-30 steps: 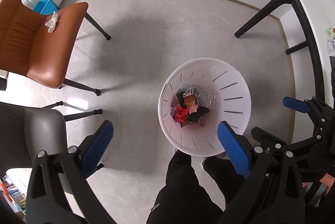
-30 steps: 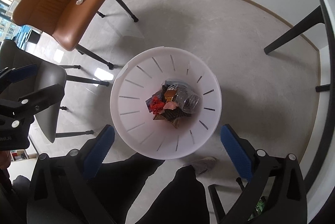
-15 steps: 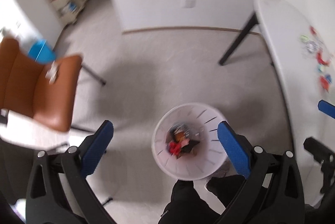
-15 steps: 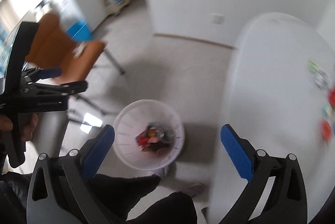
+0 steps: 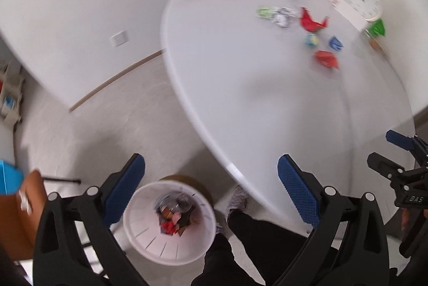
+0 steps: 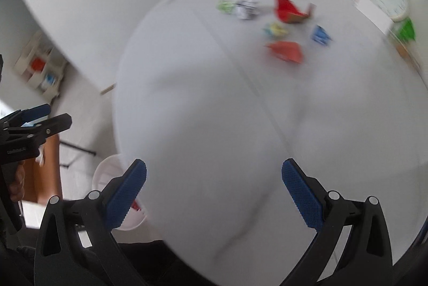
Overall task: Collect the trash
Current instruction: 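Move both tools back toward the table, then grasp the orange paper with the right gripper while the left gripper grasps the yellow paper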
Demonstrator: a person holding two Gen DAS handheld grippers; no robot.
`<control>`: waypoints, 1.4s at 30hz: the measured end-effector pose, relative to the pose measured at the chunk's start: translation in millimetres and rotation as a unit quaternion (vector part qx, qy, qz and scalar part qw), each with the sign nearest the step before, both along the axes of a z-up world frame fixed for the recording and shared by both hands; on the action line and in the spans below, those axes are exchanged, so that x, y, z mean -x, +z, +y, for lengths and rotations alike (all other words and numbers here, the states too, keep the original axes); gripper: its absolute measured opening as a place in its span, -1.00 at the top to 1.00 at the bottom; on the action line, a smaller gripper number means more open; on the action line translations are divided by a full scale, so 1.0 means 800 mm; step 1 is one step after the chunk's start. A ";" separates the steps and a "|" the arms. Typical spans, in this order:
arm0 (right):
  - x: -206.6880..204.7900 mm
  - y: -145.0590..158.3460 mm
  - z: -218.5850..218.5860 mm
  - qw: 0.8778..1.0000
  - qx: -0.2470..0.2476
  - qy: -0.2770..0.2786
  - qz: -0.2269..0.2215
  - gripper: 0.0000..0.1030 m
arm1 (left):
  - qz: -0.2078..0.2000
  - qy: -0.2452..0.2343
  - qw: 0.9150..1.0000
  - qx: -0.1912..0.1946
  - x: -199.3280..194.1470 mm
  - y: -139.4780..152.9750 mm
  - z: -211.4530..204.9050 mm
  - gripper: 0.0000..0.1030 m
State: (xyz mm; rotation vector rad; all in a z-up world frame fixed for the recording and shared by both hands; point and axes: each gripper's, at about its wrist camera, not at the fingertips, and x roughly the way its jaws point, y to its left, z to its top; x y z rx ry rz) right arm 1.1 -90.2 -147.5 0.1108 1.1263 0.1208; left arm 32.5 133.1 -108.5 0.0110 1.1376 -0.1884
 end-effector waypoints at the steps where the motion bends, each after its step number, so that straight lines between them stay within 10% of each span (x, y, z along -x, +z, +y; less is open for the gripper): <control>1: -0.002 -0.002 -0.009 1.000 -0.004 -0.006 0.000 -0.95 | 0.001 -0.005 1.000 0.000 -0.009 0.002 -0.010 -0.85; 8: -0.062 -0.020 -0.063 0.999 -0.037 -0.009 -0.008 -0.95 | 0.001 -0.018 1.000 -0.016 -0.065 0.016 -0.059 -0.85; 19: -0.217 -0.066 -0.111 0.980 0.050 0.191 -0.039 -0.93 | 0.045 -0.037 0.998 -0.013 -0.136 -0.006 -0.125 -0.85; 31: -0.260 -0.100 -0.115 0.944 0.047 0.328 -0.004 -0.04 | 0.058 -0.068 0.996 0.004 -0.231 -0.021 -0.194 -0.85; 42: -0.225 -0.096 -0.188 0.979 -0.021 0.204 -0.002 0.23 | 0.054 -0.130 0.989 0.045 -0.303 -0.047 -0.290 -0.85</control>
